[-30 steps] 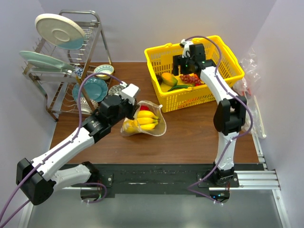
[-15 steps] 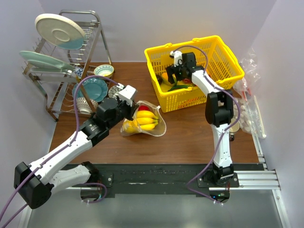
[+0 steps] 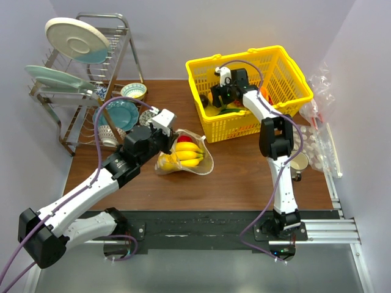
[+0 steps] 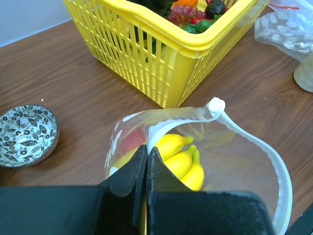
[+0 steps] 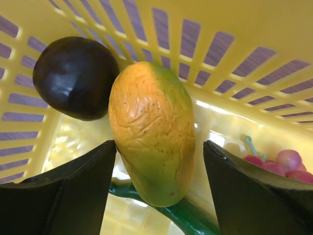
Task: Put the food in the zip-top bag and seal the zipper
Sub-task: Pick up the fake fruit from the bin, then place the fake fruit in the zipper food storage bag.
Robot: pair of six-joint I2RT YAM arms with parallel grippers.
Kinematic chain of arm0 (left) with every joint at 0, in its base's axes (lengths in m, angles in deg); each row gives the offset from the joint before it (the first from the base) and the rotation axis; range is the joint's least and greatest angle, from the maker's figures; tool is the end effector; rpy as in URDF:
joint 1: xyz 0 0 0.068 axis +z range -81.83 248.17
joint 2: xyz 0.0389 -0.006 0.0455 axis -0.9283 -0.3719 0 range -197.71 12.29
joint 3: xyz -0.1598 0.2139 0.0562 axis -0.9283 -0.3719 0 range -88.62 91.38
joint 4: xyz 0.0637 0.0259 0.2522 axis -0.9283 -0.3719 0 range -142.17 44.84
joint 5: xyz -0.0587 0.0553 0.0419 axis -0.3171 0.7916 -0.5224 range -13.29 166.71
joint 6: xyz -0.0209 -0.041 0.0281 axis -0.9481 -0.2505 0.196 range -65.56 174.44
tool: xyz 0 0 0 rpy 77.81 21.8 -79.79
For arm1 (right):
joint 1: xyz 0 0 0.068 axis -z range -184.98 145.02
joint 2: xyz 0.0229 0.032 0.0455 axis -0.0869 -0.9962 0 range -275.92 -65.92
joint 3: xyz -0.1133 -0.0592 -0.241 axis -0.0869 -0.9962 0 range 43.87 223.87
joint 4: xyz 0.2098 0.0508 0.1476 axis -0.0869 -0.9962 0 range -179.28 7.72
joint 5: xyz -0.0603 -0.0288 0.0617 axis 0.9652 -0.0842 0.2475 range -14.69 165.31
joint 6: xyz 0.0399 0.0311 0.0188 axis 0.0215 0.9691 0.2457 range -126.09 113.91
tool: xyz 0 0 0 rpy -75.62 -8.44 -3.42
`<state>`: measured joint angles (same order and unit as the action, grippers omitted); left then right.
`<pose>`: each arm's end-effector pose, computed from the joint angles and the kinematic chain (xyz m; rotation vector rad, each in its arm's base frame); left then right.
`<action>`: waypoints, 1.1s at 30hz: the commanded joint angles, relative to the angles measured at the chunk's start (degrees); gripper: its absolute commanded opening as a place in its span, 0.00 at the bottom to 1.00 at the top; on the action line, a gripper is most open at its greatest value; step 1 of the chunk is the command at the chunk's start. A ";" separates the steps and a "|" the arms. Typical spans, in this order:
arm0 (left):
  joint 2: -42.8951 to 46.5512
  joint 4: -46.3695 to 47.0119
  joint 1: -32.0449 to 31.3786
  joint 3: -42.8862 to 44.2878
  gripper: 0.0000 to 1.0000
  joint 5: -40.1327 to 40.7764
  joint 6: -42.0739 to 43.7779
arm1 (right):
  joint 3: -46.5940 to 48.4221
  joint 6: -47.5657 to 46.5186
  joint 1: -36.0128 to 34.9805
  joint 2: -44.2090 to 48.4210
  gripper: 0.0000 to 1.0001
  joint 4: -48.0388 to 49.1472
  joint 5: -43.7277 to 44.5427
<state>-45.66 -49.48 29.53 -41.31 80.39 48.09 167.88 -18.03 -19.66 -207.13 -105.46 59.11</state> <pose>0.1869 -0.1466 0.3227 0.4728 1.7985 -0.4910 0.5393 0.1514 0.1936 -0.6651 2.1654 0.3466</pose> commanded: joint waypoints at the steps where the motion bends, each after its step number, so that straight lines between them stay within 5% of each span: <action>1: 0.21 2.82 0.40 1.03 0.00 0.89 0.99 | -1.74 1.40 -0.26 1.02 0.71 0.59 -4.18; 6: 0.65 2.65 0.49 0.94 0.00 0.80 0.99 | -4.30 3.76 -0.44 3.91 0.48 0.77 -3.84; 21: -0.14 1.77 0.49 1.64 0.00 0.54 0.99 | -13.43 8.60 -0.44 27.37 0.40 3.58 1.27; 33: -0.32 1.15 0.57 2.00 0.00 0.45 1.08 | -31.00 20.80 -0.96 48.38 0.32 6.30 -9.09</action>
<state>-46.03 -49.57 29.58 -41.29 80.39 48.11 142.50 -4.50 -19.94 -165.27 -101.28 56.31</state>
